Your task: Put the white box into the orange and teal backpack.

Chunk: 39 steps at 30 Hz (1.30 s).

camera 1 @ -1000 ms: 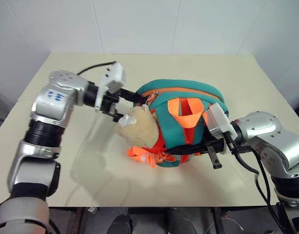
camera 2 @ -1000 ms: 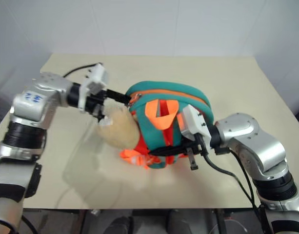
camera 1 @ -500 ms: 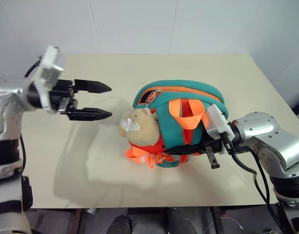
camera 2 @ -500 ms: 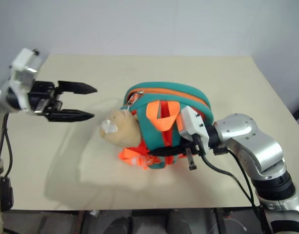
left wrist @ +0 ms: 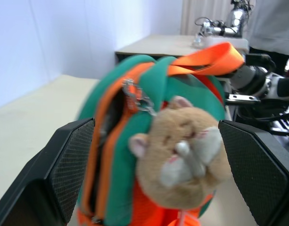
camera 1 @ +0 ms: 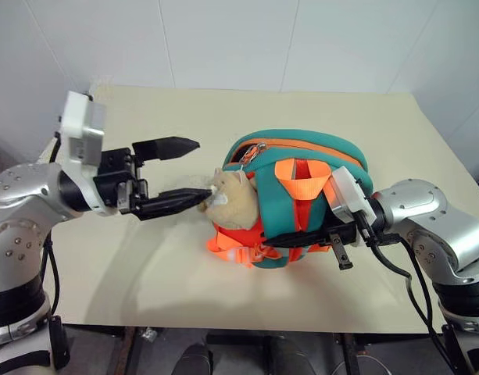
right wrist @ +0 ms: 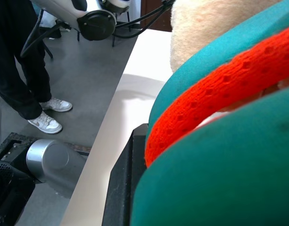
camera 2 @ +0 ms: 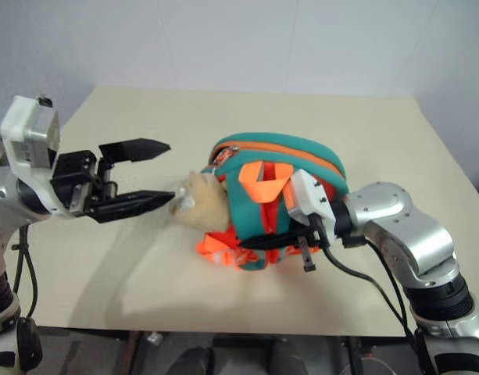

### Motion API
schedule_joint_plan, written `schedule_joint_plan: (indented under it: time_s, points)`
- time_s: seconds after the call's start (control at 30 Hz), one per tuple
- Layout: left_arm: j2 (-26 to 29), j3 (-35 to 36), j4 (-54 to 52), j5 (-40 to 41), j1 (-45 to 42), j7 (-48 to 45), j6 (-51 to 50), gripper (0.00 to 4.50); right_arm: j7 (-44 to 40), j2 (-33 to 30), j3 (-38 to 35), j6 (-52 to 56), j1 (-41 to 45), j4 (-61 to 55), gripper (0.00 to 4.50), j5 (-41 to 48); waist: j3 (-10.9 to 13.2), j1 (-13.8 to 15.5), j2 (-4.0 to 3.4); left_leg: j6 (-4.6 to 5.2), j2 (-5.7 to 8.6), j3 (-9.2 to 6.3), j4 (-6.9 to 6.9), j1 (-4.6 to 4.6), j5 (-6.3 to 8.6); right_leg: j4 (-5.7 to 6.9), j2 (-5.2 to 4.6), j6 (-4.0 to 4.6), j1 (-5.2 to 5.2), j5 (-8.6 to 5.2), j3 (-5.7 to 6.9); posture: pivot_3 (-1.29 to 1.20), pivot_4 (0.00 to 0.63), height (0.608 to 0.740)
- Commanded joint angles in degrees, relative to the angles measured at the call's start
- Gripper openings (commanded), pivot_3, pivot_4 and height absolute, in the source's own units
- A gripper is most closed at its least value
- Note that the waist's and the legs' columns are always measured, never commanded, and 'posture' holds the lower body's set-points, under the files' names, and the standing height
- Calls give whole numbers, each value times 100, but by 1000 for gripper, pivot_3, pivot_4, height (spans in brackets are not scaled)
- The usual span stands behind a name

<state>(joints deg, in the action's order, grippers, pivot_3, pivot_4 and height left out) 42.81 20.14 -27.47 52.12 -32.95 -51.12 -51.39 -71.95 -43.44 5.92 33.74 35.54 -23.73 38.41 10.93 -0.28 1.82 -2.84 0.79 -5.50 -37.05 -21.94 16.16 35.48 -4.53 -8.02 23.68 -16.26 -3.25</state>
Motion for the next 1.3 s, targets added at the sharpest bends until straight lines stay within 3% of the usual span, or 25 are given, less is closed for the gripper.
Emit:
schedule_joint_plan:
  time_s: [0.03,0.2,0.7,0.9,1.13,1.2,1.3]
  points:
    - [-88,-278,-67,-22,73,309,72,4483,-42,56,-51,-125,167,-6,535,17,0,6,0,0,0,0,-1,0,0,0,0,0,0,0,1,0,150,740]
    - [-139,-975,-3,-291,-56,456,102,4483,2,116,-24,-138,190,15,535,-51,0,8,0,0,3,0,-1,0,0,-4,0,1,-2,0,0,0,150,740]
    - [176,-1576,-149,-71,-404,59,-118,4483,125,173,-26,-119,146,-30,535,-141,0,7,0,1,2,0,6,-2,1,-15,0,1,-3,0,1,0,150,740]
    - [261,-1927,-130,-292,-540,-75,-95,2711,112,234,5,-172,176,4,535,-204,0,9,0,1,3,0,6,-3,1,-19,0,1,-4,0,1,0,150,740]
    - [407,-1728,-137,-134,-713,-106,-117,729,130,231,-28,-168,117,-56,535,-227,1,9,-1,1,2,0,8,-3,1,-20,0,1,-3,0,1,0,150,740]
    - [466,-1585,-134,-6,-808,-152,-124,350,130,219,-40,-173,91,-69,535,-232,1,6,-1,1,2,0,8,-4,1,-21,0,1,-3,0,1,0,150,740]
    - [556,-1395,-90,117,-921,-198,-105,280,134,195,-48,-195,58,-84,535,-233,3,-9,-4,1,2,0,12,-4,1,-27,0,0,-2,0,2,0,150,740]
